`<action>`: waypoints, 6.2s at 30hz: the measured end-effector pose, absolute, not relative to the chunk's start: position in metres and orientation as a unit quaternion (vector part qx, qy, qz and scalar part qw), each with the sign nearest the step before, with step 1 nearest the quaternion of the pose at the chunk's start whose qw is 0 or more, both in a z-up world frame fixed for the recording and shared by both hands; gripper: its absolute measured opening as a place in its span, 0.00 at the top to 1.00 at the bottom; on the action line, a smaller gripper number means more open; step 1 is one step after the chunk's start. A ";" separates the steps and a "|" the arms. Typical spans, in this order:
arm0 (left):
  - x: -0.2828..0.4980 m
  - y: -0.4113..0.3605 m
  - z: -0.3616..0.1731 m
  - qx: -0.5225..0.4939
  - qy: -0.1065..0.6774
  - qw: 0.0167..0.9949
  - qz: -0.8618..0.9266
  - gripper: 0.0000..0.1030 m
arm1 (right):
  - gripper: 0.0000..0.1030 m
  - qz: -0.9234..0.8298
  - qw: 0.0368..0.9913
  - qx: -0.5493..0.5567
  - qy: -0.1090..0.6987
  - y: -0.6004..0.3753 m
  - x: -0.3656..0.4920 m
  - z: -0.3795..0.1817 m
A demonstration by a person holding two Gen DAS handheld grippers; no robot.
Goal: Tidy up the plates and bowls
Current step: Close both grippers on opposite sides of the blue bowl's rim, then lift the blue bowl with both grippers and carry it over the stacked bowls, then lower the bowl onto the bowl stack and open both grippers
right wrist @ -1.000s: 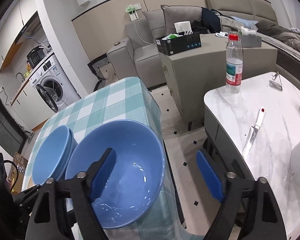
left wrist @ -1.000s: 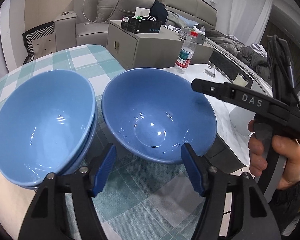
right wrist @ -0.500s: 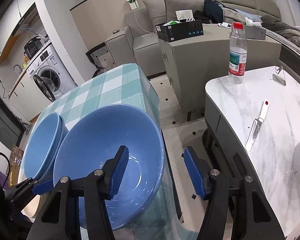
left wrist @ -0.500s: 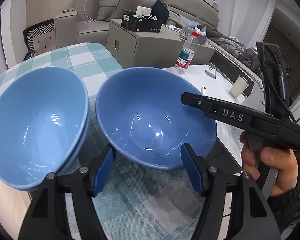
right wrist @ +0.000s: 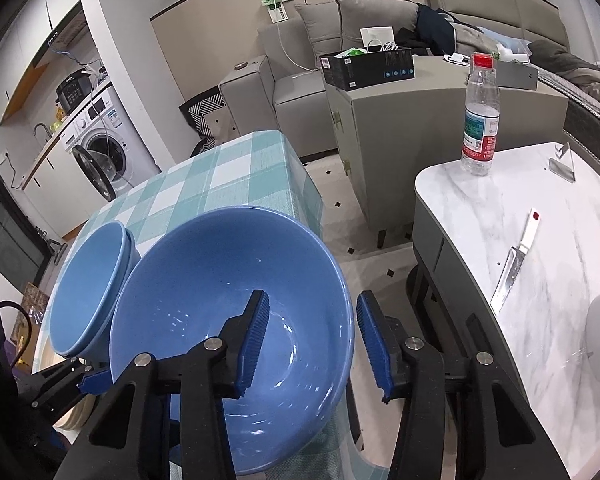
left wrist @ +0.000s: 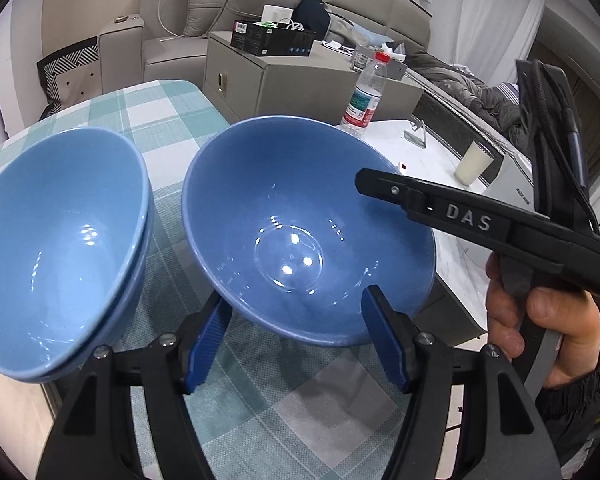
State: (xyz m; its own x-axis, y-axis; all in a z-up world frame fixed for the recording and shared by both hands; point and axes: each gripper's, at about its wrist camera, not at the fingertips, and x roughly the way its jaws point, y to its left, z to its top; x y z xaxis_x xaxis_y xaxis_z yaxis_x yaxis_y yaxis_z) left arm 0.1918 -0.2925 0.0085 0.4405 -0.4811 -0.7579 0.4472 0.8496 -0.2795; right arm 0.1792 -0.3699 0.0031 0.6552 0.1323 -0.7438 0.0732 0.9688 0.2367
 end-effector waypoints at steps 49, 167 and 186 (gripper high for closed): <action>0.193 -0.276 0.047 0.001 0.412 0.874 -0.259 0.55 | 0.73 0.007 0.929 0.117 0.352 -0.364 0.154 0.050; 0.208 -0.119 0.038 -0.056 0.396 0.907 -0.130 0.55 | 0.72 0.116 0.941 0.056 0.312 -0.202 0.198 0.033; 0.212 -0.113 0.028 -0.042 0.405 0.906 -0.117 0.53 | 0.69 0.121 0.938 0.044 0.323 -0.199 0.199 0.026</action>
State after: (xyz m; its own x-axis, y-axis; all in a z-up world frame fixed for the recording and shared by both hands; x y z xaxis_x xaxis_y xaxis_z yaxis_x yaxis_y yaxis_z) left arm 0.2117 -0.1131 0.0276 0.6451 -0.2464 -0.7233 0.1791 0.9690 -0.1704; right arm 0.1986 -0.1991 0.0261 0.7624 0.2560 -0.5944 -0.1991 0.9667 0.1610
